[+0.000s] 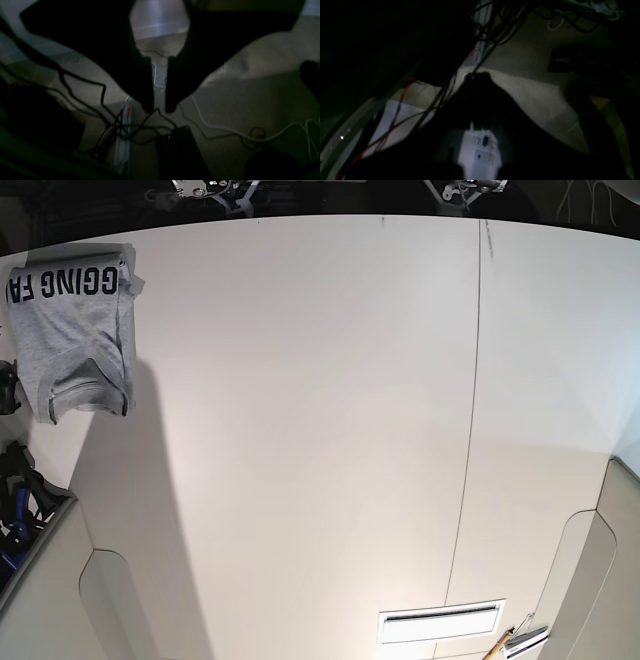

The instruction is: Fold the T-shirt properly

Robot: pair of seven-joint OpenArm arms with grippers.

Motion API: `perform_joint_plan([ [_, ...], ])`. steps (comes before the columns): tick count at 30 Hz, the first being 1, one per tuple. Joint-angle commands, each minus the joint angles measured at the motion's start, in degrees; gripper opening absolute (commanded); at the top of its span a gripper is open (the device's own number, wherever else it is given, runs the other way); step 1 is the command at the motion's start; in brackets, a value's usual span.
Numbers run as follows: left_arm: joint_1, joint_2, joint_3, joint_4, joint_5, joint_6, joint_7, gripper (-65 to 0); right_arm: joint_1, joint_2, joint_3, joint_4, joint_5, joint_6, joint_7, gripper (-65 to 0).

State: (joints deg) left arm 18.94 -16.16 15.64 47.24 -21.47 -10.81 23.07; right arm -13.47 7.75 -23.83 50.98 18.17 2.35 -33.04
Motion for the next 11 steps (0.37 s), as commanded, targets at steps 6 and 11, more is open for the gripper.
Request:
perform_joint_plan([
  [6,-0.07,-0.26,-0.13,0.31,0.09,0.76,-0.24,-63.4,1.4,-0.81,0.52,0.92,2.64,-0.61,3.3,-65.0],
  [11,-0.02,0.35,-0.13,0.31,0.07,0.74,-0.22,-63.4,3.19,-1.07,0.52,1.01,3.93,-0.59,3.3,-65.0],
])
